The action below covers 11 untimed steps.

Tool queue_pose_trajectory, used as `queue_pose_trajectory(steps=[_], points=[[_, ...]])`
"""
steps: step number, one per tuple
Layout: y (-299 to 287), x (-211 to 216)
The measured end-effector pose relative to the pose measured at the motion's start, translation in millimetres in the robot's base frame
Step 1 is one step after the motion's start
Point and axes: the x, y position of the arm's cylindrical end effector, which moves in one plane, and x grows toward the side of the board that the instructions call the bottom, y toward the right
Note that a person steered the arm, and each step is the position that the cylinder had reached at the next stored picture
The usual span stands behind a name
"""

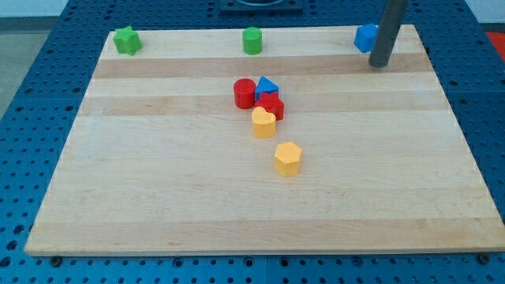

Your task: Separate the yellow heart from red star

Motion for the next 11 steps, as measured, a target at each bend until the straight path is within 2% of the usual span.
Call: queue_pose_trajectory(steps=[2,3,4,5,8,11], points=[[-8,4],[15,34],[68,97],[79,109],[-21,109],[-237,134]])
